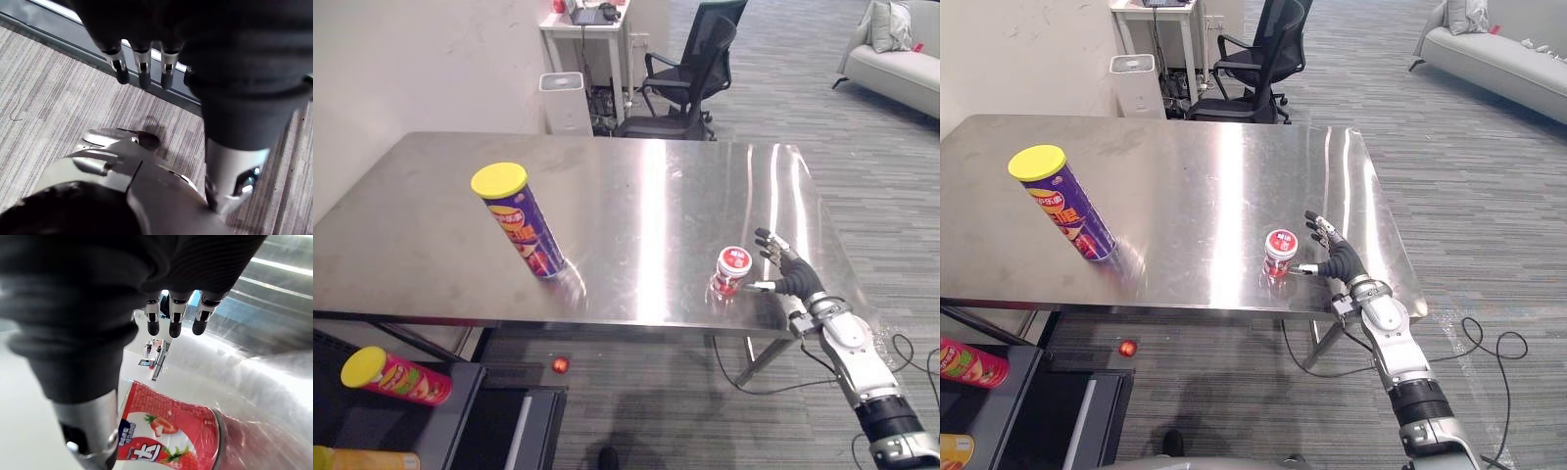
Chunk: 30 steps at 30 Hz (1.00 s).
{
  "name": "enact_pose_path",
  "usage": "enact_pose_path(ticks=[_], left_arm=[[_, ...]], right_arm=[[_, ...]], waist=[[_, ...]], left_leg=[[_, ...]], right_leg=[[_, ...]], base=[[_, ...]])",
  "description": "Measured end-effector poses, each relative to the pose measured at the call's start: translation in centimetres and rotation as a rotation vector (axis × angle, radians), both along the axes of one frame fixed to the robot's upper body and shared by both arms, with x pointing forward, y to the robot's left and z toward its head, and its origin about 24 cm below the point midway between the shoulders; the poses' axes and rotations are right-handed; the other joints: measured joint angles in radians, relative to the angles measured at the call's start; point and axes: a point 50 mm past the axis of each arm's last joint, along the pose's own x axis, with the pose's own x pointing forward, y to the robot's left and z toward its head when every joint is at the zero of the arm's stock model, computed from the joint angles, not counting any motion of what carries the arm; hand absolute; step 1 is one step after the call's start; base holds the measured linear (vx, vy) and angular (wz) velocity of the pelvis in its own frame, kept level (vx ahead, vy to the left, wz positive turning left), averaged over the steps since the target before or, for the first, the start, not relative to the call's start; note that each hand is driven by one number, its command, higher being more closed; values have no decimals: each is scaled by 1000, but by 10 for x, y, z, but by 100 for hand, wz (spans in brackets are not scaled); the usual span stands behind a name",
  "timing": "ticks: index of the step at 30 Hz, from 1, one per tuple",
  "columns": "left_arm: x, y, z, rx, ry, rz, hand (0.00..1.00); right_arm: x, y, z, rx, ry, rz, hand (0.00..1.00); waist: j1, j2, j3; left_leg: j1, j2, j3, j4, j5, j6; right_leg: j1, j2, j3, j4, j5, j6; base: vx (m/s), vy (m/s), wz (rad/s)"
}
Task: Put the gum and the chips on the shelf.
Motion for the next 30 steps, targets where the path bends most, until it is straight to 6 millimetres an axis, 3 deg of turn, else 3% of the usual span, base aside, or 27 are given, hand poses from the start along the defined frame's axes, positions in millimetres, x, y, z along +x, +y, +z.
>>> enact_pose_path(ticks=[11, 30], left_arm=[[0, 0, 0, 0, 0, -4, 0], [2, 0, 0, 4, -5, -11, 0]], right_arm=[[3, -2, -11, -38, 50, -8, 0], [3, 9, -11, -57, 40, 62, 0]], waist=[[1, 3, 2], [5, 3, 7]], left_leg=[[-1, -1, -15, -3, 3, 0], [-4, -1, -19, -3, 5, 0]], right_leg=[[7, 0, -12, 0, 0, 0], [8, 0, -17, -1, 0, 0]], base=[[-10, -4, 3], [0, 0, 0]])
